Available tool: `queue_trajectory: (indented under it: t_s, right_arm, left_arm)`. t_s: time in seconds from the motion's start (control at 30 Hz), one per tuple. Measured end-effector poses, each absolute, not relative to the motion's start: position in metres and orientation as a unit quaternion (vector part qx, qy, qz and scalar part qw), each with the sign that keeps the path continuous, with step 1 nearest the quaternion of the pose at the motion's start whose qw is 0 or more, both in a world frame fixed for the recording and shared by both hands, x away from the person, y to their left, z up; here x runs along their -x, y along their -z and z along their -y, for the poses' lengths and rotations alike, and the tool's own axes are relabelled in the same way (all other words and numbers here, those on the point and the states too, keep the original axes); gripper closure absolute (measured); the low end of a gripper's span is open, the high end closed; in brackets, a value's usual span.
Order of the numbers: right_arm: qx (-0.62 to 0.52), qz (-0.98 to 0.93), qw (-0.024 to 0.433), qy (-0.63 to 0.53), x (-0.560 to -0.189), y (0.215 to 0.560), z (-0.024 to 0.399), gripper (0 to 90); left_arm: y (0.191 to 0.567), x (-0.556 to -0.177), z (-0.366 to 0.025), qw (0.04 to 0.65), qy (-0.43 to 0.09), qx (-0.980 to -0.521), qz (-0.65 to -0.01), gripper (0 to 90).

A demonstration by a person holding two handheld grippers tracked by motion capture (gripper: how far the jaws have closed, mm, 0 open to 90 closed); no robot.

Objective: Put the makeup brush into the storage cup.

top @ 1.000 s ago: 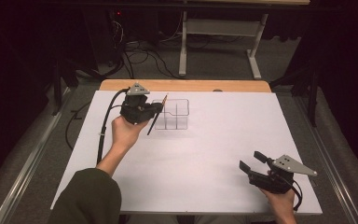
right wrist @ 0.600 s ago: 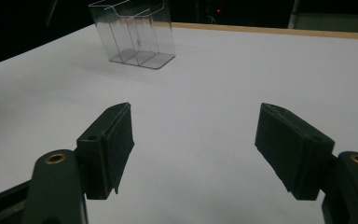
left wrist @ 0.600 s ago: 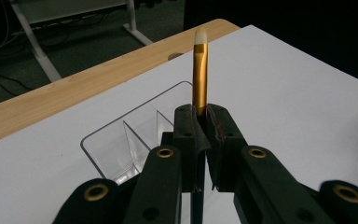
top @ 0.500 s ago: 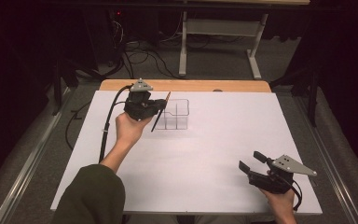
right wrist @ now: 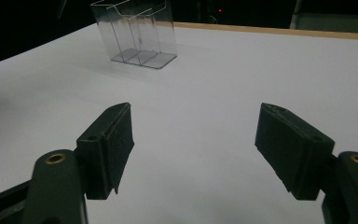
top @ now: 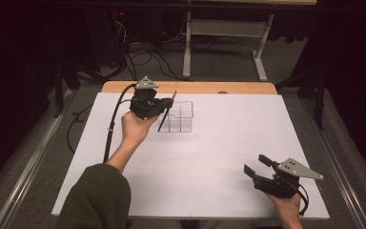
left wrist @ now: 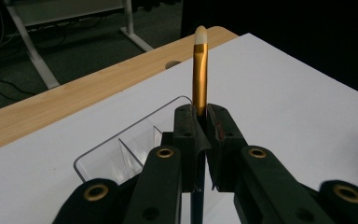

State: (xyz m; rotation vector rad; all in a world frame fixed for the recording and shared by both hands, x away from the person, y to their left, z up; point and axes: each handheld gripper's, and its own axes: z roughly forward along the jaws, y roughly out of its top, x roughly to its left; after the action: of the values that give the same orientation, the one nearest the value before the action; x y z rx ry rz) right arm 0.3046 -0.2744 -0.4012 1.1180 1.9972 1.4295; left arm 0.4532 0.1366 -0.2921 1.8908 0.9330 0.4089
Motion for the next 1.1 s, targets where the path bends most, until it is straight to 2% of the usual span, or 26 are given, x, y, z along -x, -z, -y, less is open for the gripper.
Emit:
queue_trajectory:
  t_s: [1.1]
  right_arm:
    - [-0.402,-0.721,0.217,-0.521,-0.304,0.401,0.275,29.4]
  left_arm:
    - [0.292,-0.483,-0.109,0.477,-0.167,-0.774,-0.382,83.3]
